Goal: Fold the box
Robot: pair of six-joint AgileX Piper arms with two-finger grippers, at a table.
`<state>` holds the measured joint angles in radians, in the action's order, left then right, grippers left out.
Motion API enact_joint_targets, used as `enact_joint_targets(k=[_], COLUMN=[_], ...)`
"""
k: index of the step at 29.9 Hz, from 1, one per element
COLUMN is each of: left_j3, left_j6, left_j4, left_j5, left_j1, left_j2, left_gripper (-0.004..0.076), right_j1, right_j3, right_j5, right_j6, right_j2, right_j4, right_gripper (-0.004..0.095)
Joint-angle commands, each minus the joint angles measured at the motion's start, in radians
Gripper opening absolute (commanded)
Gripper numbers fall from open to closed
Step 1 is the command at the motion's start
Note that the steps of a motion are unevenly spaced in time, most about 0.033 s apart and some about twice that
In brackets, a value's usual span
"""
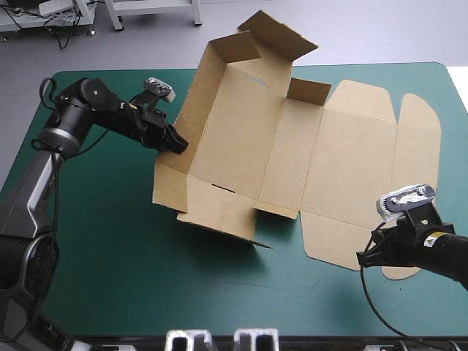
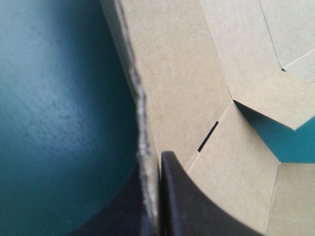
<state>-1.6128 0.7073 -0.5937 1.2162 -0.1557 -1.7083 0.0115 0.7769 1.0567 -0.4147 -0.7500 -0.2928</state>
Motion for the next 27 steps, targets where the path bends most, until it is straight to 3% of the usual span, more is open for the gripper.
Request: enact_joint_targets(k=[1, 12, 20, 23, 27], left_j3=[-0.109, -0.137, -0.137, -0.137, -0.137], left_j6=[0.013, 0.094, 0.245, 0.247, 0.247], left_j4=[0.086, 0.606, 0.627, 0.629, 0.627], left_j5=[0.014, -0.229, -0.514, -0.530, -0.473], left_j1=[-0.105, -0.394, -0.440, -0.440, -0.440], left_j2=[0.055, 0.054, 0.062, 0.062, 0.066], left_gripper=[-0.0008, -0.0010, -0.0010, -0.0010, -0.0010], right_j1=[0.004, 0.004, 0.004, 0.004, 0.004], right_j3=[0.024, 0.116, 0.300, 0.364, 0.461], right_j5=[-0.079, -0.196, -0.197, -0.197, -0.197], right_j6=[-0.003, -0.001, -0.012, 0.003, 0.007], right_j2=[0.004, 0.000, -0.105, -0.159, -0.234], right_j4=[-0.046, -0.062, -0.062, -0.062, -0.075], right_gripper=[-0.0015, -0.0020, -0.0020, -0.0020, -0.0020])
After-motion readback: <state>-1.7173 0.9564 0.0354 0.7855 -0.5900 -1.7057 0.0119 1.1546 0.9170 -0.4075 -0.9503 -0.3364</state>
